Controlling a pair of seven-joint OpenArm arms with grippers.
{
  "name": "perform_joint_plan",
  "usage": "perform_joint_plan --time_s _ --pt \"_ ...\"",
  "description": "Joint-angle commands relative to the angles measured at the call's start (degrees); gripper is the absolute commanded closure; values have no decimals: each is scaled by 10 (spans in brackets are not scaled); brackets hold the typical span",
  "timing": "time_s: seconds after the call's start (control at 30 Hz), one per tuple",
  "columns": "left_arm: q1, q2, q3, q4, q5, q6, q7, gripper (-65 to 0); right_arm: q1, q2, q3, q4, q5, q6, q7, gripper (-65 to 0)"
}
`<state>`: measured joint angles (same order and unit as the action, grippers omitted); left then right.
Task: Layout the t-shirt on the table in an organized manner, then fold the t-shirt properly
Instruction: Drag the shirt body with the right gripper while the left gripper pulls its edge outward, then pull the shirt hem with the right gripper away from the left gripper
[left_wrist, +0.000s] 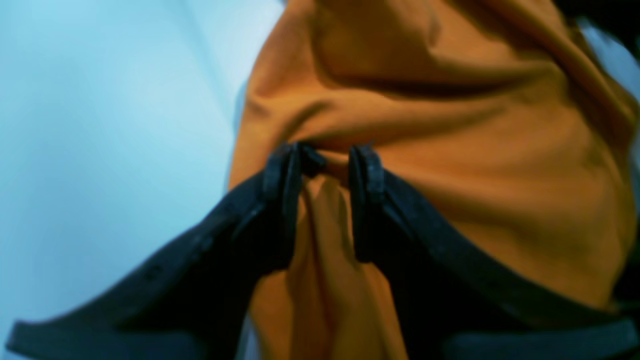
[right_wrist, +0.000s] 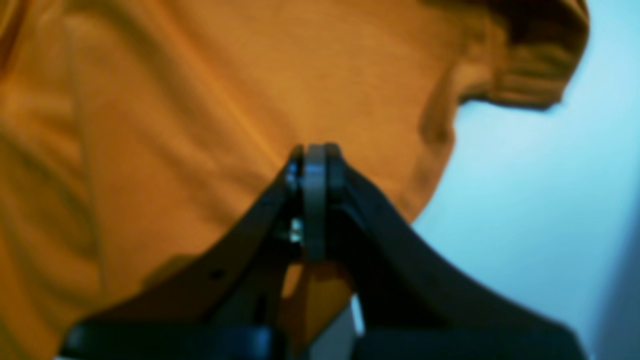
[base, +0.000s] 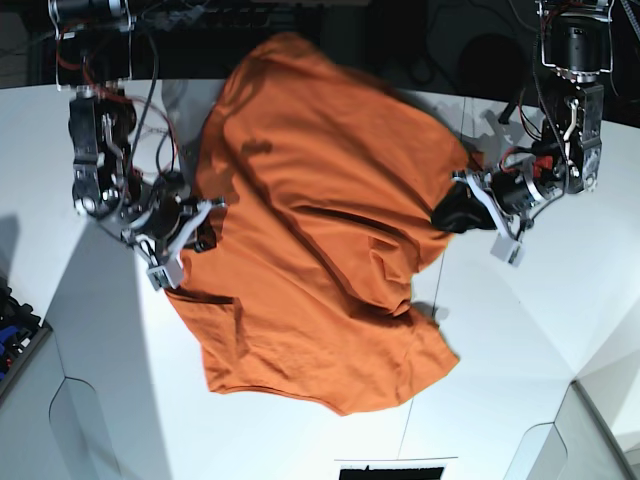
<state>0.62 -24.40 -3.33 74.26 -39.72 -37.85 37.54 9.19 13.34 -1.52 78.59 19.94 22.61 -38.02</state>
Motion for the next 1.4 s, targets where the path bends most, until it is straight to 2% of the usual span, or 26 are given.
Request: perform_joint_plan --time_s 0.0,0.13,0.2,0.27,0.33,0.47,0.67,0.77,0.8,0.83,0.87,0.97,1.13,1.37 --pt "-15 -14 -1 -12 35 23 25 -211 -15 3 7 24 -4 1 -17 0" --pt "-56 -31 -1 -36 19 14 45 -211 -61 -9 39 102 -4 1 -7 0" --pt "-73 -39 -1 -35 -39 -22 99 -211 -59 -17 52 120 -3 1 -6 0" --pt "-78 -46 -1 -31 -97 -22 136 -211 -48 -26 57 125 2 1 2 0" --pt "-75 -51 -1 -18 -125 -22 142 -211 -31 -34 58 123 -2 1 15 0" --pt "-64 -51 -1 17 -129 -22 142 -211 12 -49 58 115 -35 1 23 0" --pt "-31 -51 -1 50 -137 -22 142 -211 90 -50 51 42 -77 2 39 0" --pt "-10 -51 -1 50 -137 -22 134 -211 126 -50 35 -10 -105 -3 58 -290" --pt "-4 -51 -1 50 -137 -22 128 -211 137 -50 28 -27 -114 -3 68 -361" --pt "1 -49 -1 50 -136 -22 124 -211 147 -50 19 -42 -122 -5 75 -403" --pt "5 -48 -1 50 -137 -22 121 -211 155 -50 7 -54 -123 -9 81 -418" --pt "7 -40 -1 50 -134 -22 125 -211 174 -53 -40 -76 -145 -56 95 -417" --pt "7 -37 -1 50 -132 -22 125 -211 179 -98 -103 -77 -249 -195 95 -417" --pt "7 -37 -1 50 -132 -22 127 -211 184 -153 -146 -127 -360 -291 90 -416"
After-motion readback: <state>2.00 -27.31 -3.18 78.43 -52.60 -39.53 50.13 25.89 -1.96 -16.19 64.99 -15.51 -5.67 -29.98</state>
